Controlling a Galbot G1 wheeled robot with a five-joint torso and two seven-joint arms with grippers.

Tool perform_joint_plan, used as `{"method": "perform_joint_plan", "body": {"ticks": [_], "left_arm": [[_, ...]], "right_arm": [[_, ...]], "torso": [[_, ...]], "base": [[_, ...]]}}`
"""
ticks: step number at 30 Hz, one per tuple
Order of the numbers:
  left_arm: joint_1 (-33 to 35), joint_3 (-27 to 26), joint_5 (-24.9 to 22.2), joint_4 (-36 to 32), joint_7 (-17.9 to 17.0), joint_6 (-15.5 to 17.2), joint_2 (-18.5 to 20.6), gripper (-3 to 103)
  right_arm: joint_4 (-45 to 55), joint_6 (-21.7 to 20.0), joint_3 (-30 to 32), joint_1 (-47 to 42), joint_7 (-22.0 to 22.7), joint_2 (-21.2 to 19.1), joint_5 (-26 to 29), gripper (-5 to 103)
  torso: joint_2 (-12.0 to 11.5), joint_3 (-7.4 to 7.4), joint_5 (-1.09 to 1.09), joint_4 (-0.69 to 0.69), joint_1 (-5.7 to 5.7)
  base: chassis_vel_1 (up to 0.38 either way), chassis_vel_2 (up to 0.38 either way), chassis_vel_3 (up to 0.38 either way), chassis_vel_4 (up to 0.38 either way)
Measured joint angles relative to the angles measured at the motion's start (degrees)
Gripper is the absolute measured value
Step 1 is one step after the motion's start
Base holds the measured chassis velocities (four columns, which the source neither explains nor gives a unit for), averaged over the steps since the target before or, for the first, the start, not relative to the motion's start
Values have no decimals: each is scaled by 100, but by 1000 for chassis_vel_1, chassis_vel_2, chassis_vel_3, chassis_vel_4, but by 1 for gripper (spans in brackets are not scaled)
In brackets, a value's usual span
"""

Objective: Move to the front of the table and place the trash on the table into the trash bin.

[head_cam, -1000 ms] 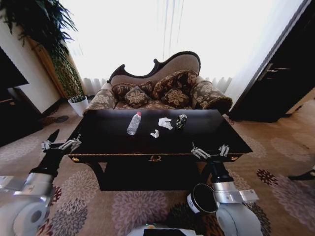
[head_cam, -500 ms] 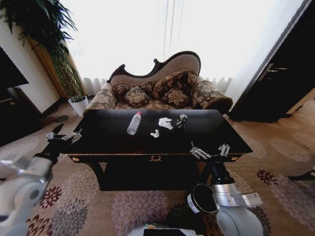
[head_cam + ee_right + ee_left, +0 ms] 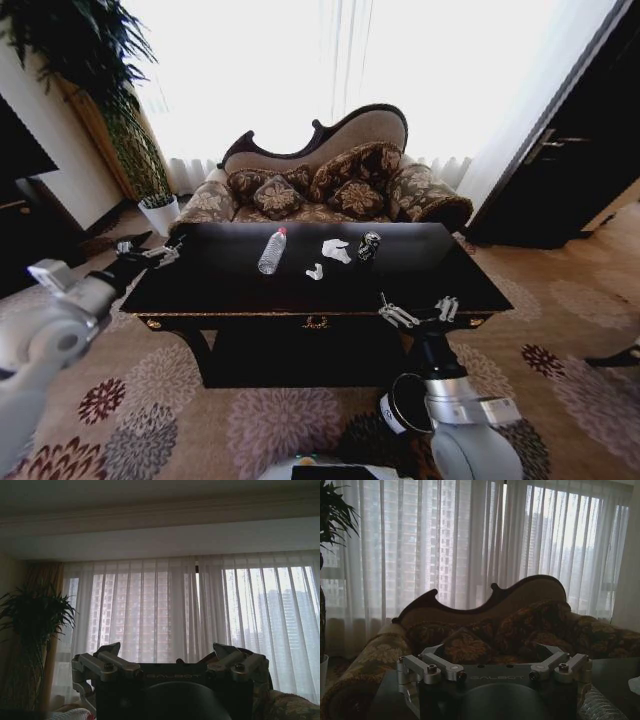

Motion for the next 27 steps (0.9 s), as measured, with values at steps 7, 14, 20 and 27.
{"method": "perform_joint_plan", "body": {"ticks": [7,14,20,27], "left_arm": [[-1408,1311,-91,645,215,74,401,100],[-3252,3526,-68,1325,442,129,328,100],[-4145,4528,-50,1478,451,172,-3,100],[-4815,5256,-4,1487,239,329,-522,100]], "right_arm": [[-54,9,-2,-30,-58,15,-48,100],[-108,49,-163,-31,-127,98,-157,100],[-198,68,-204,-26,-175,108,-178,100],[-351,111,-173,18,-222,84,-187,100]], "torso": [[0,0,4,-1,0],[0,0,2,-1,0],[0,0,3,-2,0],[0,-1,4,-2,0]], "base": [[0,0,0,0],[0,0,0,0],[0,0,0,0],[0,0,0,0]]}}
